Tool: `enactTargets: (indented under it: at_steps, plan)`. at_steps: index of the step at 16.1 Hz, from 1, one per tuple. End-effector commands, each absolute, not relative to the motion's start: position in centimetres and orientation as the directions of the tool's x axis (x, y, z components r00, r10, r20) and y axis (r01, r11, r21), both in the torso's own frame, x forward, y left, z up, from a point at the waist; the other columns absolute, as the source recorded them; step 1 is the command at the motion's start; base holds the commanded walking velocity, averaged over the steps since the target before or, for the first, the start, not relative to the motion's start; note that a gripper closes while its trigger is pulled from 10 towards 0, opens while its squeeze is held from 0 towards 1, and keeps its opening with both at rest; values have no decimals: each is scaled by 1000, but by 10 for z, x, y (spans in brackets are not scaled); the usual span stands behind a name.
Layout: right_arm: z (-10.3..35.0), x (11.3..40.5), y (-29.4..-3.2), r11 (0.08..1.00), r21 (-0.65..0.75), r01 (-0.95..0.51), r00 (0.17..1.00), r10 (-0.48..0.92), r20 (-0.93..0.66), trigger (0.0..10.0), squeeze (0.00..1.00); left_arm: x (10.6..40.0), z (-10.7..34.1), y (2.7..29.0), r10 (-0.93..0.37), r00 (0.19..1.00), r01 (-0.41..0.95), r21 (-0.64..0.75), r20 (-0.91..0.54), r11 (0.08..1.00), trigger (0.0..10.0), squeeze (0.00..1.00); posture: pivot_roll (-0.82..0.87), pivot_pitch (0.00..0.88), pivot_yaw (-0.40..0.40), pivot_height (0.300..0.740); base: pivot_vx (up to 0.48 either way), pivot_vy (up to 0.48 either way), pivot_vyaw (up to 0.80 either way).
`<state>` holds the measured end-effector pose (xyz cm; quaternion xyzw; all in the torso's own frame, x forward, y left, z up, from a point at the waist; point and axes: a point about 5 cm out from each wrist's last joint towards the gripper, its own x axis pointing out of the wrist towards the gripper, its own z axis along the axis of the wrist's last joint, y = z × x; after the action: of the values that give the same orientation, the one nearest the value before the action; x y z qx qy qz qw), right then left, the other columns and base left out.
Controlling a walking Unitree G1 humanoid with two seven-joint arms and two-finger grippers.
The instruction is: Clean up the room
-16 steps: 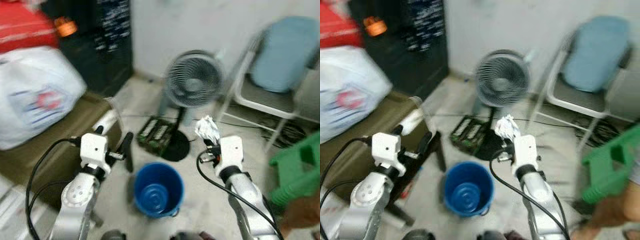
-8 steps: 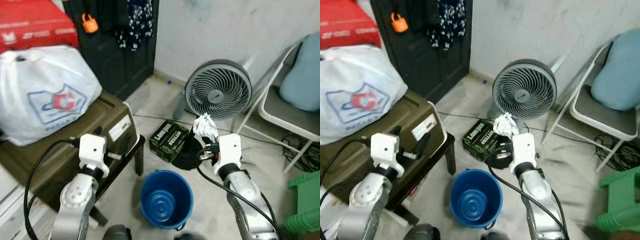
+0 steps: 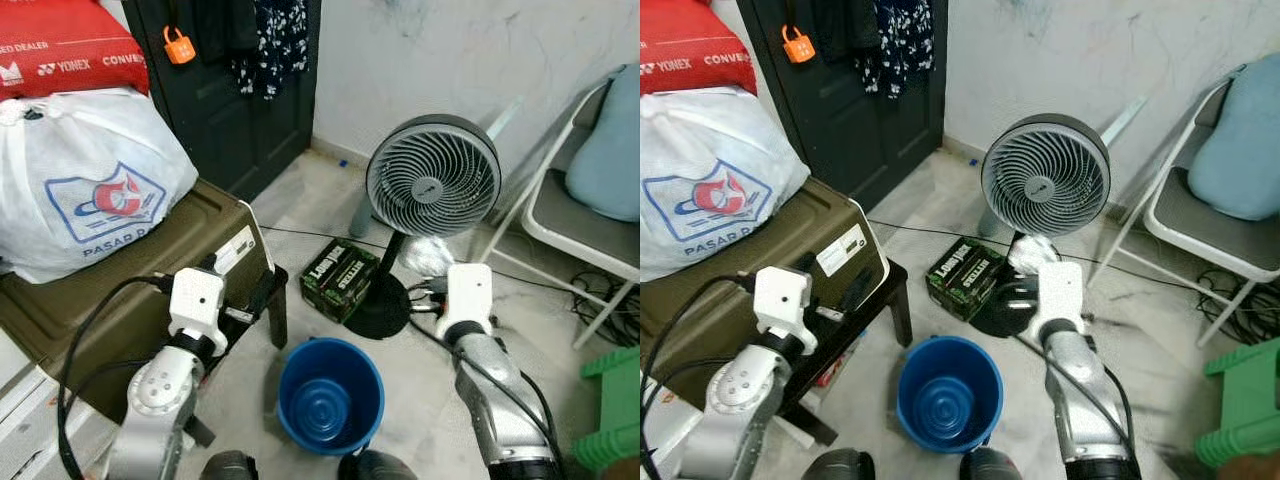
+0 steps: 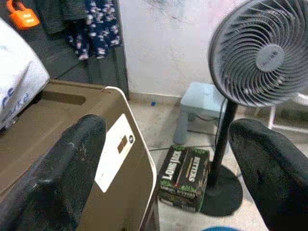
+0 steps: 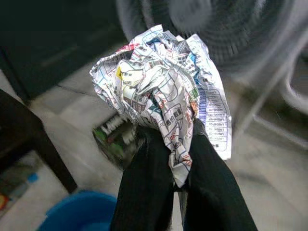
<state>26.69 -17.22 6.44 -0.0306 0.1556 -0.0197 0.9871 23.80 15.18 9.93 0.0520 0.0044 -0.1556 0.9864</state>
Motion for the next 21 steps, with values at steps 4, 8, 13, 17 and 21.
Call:
enactTargets:
  at_steps: [4,8,13,17,21]
  plan:
    - [49,285,-171,993,13,114,896,-97,-432,10000,0,240,112,155,-456,888,456,227,-55,861,10000,0,76,170,16,740,0,0,0]
    - [33,299,-163,986,35,164,831,-119,-543,10000,0,239,118,155,-497,865,497,250,-68,831,10000,0,96,208,46,740,0,0,0]
    - [15,309,-124,979,118,163,752,-46,-658,10000,0,224,124,167,-498,861,504,296,-100,812,10000,0,155,247,79,740,0,0,0]
    - [2,303,-107,953,197,231,660,-4,-751,10000,0,221,128,163,-519,848,525,306,-106,794,10000,0,177,258,82,740,0,0,0]
    - [-5,297,-94,945,202,256,619,0,-785,10000,0,216,129,167,-512,850,522,310,-120,795,10000,0,190,269,89,740,0,0,0]
